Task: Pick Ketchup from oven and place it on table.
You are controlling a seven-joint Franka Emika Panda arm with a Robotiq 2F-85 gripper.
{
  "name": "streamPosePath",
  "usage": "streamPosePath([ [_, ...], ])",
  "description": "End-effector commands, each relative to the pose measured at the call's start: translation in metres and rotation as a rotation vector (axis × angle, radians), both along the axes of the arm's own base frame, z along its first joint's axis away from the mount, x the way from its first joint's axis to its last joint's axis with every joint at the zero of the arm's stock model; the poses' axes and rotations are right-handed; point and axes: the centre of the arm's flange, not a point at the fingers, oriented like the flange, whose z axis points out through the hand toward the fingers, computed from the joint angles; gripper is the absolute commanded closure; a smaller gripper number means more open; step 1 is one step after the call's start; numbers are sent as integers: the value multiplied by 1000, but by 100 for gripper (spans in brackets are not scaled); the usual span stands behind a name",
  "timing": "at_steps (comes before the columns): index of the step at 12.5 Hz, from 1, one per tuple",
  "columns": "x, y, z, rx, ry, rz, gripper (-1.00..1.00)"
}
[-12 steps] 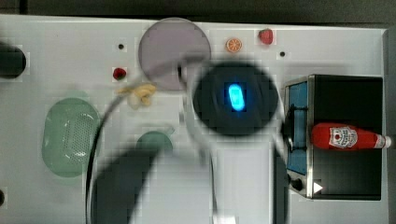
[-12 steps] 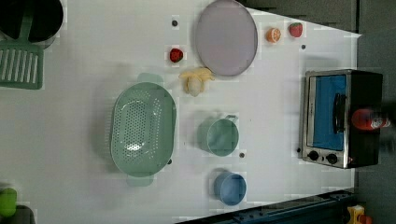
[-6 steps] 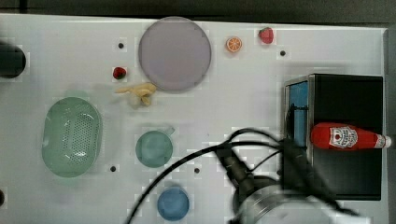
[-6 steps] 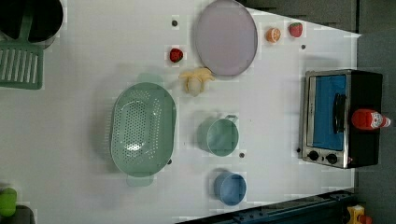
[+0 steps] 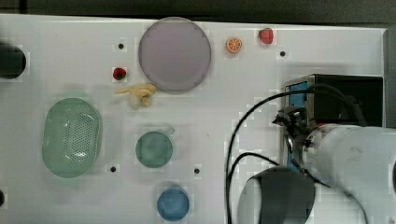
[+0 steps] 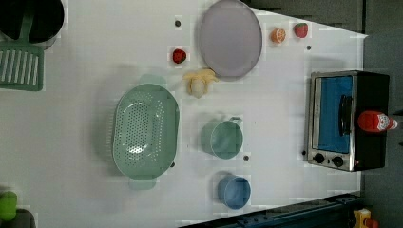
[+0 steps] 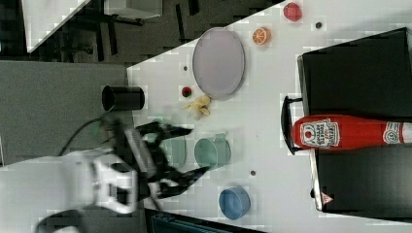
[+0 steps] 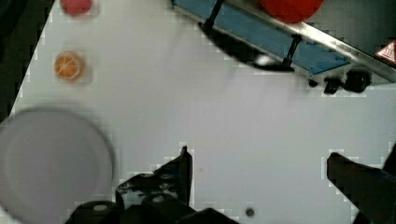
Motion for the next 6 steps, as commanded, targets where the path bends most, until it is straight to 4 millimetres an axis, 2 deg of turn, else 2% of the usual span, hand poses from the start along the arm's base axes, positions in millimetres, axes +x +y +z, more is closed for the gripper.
streamPosePath([
  [1,-12,-72,-8,-18,-77,-90,-100],
  [3,-7,-102,-30,-52,-102,-143,-100],
  [6,-1,-135,-68,-94,-91,-196,-100],
])
